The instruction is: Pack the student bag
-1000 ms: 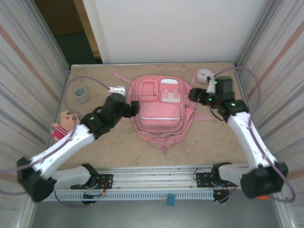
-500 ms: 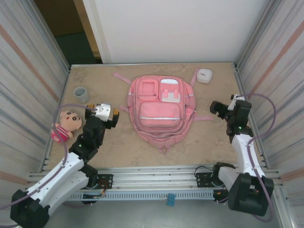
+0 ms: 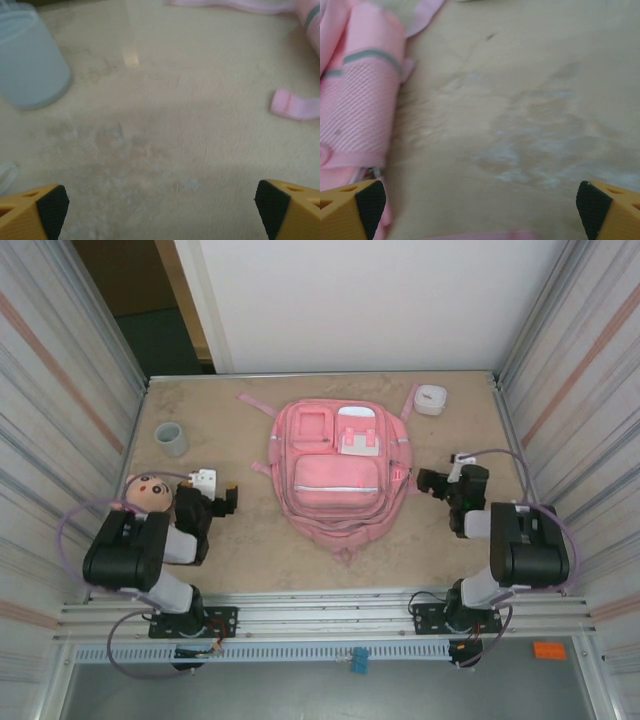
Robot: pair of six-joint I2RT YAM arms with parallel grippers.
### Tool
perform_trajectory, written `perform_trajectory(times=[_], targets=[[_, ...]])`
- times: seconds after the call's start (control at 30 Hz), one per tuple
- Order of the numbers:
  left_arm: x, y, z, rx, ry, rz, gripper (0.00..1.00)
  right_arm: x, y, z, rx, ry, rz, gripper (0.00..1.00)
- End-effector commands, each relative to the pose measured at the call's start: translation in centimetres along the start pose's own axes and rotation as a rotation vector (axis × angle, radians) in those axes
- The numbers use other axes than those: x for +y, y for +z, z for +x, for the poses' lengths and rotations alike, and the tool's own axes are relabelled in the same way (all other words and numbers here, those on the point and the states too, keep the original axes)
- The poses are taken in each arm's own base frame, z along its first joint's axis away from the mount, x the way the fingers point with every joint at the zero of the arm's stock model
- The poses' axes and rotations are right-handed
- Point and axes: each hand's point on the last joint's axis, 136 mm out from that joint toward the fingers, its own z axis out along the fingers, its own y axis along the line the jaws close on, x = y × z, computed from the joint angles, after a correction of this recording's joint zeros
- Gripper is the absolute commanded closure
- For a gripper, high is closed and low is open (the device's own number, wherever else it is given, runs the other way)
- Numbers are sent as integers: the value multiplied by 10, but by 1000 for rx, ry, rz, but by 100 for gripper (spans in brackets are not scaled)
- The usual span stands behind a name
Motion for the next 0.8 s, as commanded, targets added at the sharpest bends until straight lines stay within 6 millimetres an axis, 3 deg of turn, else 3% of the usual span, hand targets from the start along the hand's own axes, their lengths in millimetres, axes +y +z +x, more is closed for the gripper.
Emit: perform_trajectory(times=[0.0,0.03,0.1,0.77], targets=[[30,16,-50,-79,-155,-49,1,-8,1,-39,-148,-52,44,1],[14,26,-59,-95,-97,38,1,-7,2,-41,-153,-58,48,1],[5,25,-49,-25,-84,79,1,-8,2,-38,-133,-59,58,1],[0,26,-53,-23,-50,74,1,-7,1,-38,-128,-64,61,1]])
